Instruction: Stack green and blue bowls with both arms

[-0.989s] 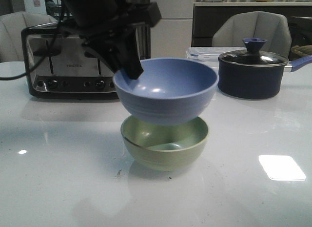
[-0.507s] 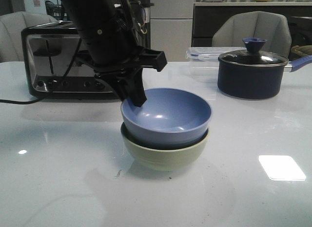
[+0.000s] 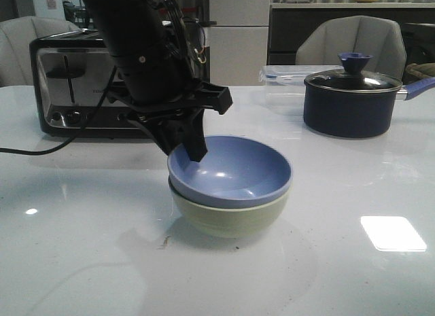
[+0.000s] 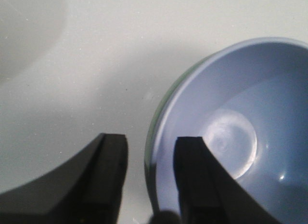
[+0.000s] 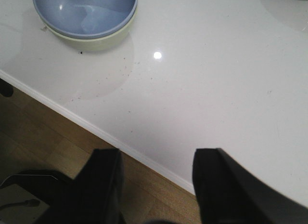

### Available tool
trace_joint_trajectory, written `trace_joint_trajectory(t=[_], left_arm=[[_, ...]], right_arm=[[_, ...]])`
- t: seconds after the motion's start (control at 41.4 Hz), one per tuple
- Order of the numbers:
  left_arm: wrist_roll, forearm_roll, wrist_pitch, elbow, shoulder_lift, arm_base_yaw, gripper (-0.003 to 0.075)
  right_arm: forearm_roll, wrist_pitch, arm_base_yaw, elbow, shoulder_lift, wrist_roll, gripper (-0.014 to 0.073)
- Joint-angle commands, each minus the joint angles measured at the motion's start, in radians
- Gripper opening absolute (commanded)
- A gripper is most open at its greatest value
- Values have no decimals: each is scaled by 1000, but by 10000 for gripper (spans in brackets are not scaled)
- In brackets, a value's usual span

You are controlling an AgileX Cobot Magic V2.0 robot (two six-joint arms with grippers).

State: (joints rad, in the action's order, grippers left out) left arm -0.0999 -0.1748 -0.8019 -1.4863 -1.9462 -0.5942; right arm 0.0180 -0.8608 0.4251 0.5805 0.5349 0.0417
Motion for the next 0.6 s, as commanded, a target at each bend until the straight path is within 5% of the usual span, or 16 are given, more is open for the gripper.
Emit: trace_joint_trajectory(t=[0.0, 0.579], left_arm=[[0, -10, 23, -32, 58, -8, 447], [0, 53, -17, 78, 459, -1, 444]], right_arm=[[-9, 57, -2, 29, 1, 0, 444], [-9, 57, -2, 29, 1, 0, 444]])
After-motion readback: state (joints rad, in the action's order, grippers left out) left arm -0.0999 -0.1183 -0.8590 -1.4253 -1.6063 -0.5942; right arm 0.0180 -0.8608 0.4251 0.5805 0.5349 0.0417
